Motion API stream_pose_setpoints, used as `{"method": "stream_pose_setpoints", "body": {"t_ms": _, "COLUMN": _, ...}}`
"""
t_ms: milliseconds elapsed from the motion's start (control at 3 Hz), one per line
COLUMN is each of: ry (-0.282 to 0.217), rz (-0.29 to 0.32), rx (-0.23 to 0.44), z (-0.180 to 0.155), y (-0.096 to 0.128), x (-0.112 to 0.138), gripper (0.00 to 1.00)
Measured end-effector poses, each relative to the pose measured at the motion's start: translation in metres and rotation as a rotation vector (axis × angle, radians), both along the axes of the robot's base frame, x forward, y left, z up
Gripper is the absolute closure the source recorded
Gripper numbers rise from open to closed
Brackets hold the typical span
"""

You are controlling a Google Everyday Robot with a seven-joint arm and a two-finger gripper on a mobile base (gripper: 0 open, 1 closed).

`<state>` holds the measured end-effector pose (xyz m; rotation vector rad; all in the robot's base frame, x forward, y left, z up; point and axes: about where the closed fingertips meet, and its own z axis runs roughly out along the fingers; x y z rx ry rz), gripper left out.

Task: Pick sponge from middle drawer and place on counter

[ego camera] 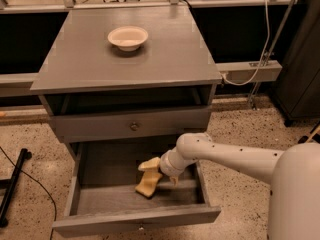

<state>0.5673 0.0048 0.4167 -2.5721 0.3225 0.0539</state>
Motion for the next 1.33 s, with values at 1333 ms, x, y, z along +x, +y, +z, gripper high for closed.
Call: {"method": "stream_pose_setpoints", "body": {"t_ms": 1333, "ry": 0.074, "rz": 0.036, "rx": 0.005, "z": -0.037, "y": 0.017, "x": -0.005, "gripper": 0.38}}
